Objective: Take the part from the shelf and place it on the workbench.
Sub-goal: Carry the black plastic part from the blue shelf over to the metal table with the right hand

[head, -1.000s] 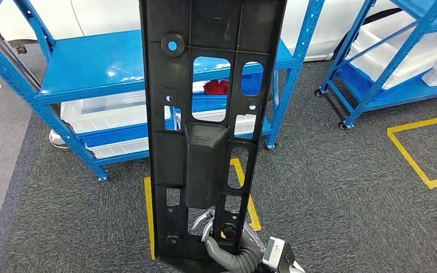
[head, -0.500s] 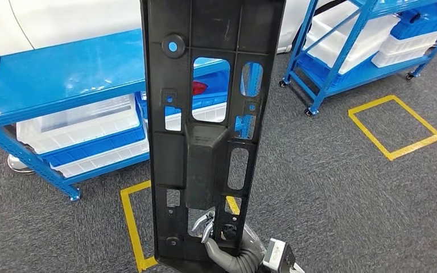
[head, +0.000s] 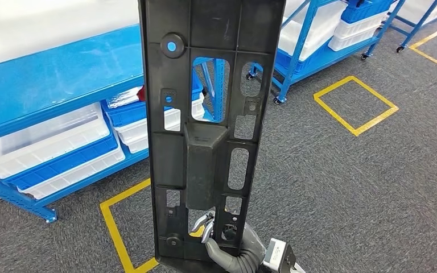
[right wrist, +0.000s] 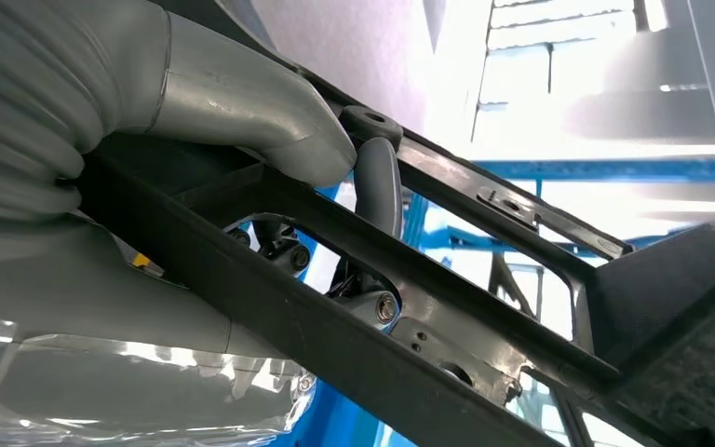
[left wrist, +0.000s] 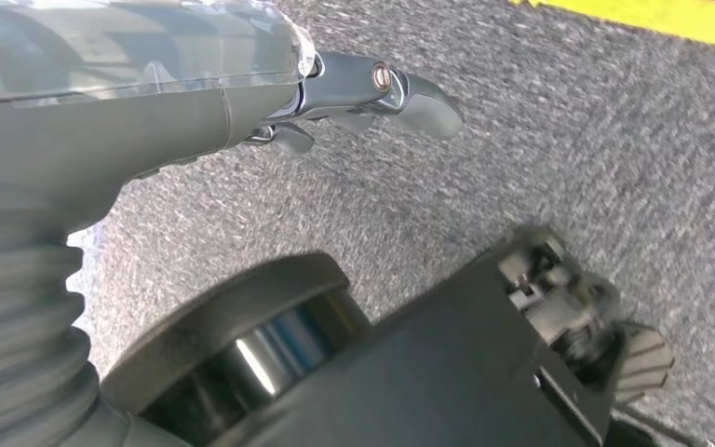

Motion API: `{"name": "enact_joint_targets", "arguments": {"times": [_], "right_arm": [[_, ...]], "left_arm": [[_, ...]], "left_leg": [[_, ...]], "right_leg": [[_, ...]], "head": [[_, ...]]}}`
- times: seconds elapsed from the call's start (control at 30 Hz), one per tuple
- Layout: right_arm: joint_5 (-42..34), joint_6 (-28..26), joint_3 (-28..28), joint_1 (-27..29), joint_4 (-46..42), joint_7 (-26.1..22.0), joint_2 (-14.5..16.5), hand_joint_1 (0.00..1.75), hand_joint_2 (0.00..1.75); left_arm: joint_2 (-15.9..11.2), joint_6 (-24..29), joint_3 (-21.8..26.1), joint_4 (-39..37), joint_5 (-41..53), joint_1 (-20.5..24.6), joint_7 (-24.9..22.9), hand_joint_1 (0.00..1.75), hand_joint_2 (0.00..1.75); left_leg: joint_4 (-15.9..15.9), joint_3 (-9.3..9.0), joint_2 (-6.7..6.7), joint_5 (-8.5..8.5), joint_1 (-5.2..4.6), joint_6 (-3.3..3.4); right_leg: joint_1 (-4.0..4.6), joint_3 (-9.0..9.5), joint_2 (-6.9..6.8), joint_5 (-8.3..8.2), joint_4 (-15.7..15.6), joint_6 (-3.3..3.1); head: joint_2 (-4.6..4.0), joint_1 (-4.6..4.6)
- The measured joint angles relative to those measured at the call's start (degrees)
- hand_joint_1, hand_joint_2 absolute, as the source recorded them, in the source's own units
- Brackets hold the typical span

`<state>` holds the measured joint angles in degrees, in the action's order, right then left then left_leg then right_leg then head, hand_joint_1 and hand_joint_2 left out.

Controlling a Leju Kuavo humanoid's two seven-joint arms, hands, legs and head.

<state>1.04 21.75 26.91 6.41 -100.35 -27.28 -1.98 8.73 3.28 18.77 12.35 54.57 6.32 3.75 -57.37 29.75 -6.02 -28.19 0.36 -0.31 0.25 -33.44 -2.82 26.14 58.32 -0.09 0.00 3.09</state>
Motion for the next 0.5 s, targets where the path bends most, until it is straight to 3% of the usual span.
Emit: {"name": "enact_joint_targets", "arguments": {"times": [0.03,0.1,0.17,0.2,0.23,0.27,0.33,0.4,0.47,0.5], "right_arm": [[0.0,0.1,0.0,0.0,0.0,0.0,0.0,1.75,1.75],[0.0,0.2,0.0,0.0,0.0,0.0,0.0,1.75,1.75],[0.0,0.4,0.0,-0.2,0.0,0.0,0.0,1.75,1.75],[0.0,0.4,0.0,-0.2,0.0,0.0,0.1,1.75,1.75],[0.0,0.5,0.0,-0.1,0.0,0.0,0.1,1.75,1.75],[0.0,0.5,0.0,-0.1,0.0,0.0,0.1,1.75,1.75],[0.0,0.6,0.0,-0.1,0.0,0.0,0.1,1.75,1.75],[0.1,0.7,0.0,-0.1,0.0,0.0,0.1,1.75,1.75],[0.1,0.7,0.1,-0.1,0.0,0.0,0.1,1.75,1.75],[0.1,0.7,0.1,-0.1,0.0,0.1,0.0,1.75,1.75]], "left_arm": [[0.0,0.0,0.0,0.0,0.0,0.0,0.0,0.0,1.75],[0.1,0.1,0.0,0.0,-0.1,0.1,0.0,0.0,1.75],[0.1,0.1,0.0,0.0,-0.2,0.0,0.2,0.0,1.75],[0.1,0.1,0.0,0.0,-0.3,0.0,0.2,0.0,1.75],[0.1,0.1,0.0,0.0,-0.3,0.1,0.3,0.0,1.75],[0.1,0.1,0.0,0.0,-0.3,0.1,0.4,0.0,1.75],[0.0,0.1,0.0,0.0,-0.1,0.2,0.4,0.0,1.75],[0.0,0.0,0.0,0.0,0.0,0.0,0.3,0.0,1.75],[0.0,0.0,0.0,-0.1,0.0,-0.1,0.3,0.0,1.75],[0.1,0.0,0.0,-0.1,0.0,-0.1,0.2,0.0,1.75]], "left_leg": [[-0.1,-0.1,0.2,-0.24,0.06,-0.34],[-2.7,0.79,2.41,-2.27,0.2,-0.8],[-9.7,3.85,4.93,-6.06,0.33,-0.98],[-13.5,5.6,5.35,-7.51,0.34,-1.06],[-15.9,6.78,5.52,-8.0,0.34,-1.1],[-16.3,7.01,5.58,-7.3,0.34,-1.1],[-10.4,4.51,6.33,-3.1,0.44,-0.93],[-3.3,1.51,9.11,-0.16,0.7,-0.65],[-0.8,0.72,10.9,0.04,0.74,-0.36],[-0.5,0.75,10.56,0.1,0.7,-0.15]], "right_leg": [[-0.14,0.03,0.53,-0.15,-0.2,-0.35],[-0.51,0.17,1.63,-0.58,-0.8,-1.1],[-0.58,0.13,2.79,-0.77,-0.9,-1.49],[-0.54,0.08,3.44,-0.8,-0.9,-1.56],[-0.49,0.08,4.14,-0.81,-0.8,-1.57],[-0.46,0.12,4.92,-0.81,-0.8,-1.57],[-0.5,0.3,6.55,-0.74,-0.5,-1.45],[-0.53,0.01,8.07,-0.69,-0.1,-1.01],[-0.7,-0.81,9.36,-0.97,0.2,-0.22],[-0.76,-1.18,10.04,-1.21,0.2,0.24]], "head": [[0.0,0.01],[0.0,0.02],[0.0,0.02],[0.0,0.02],[0.0,0.02],[0.0,0.02],[0.0,0.02],[0.0,0.01],[0.0,0.01],[0.0,0.01]]}}
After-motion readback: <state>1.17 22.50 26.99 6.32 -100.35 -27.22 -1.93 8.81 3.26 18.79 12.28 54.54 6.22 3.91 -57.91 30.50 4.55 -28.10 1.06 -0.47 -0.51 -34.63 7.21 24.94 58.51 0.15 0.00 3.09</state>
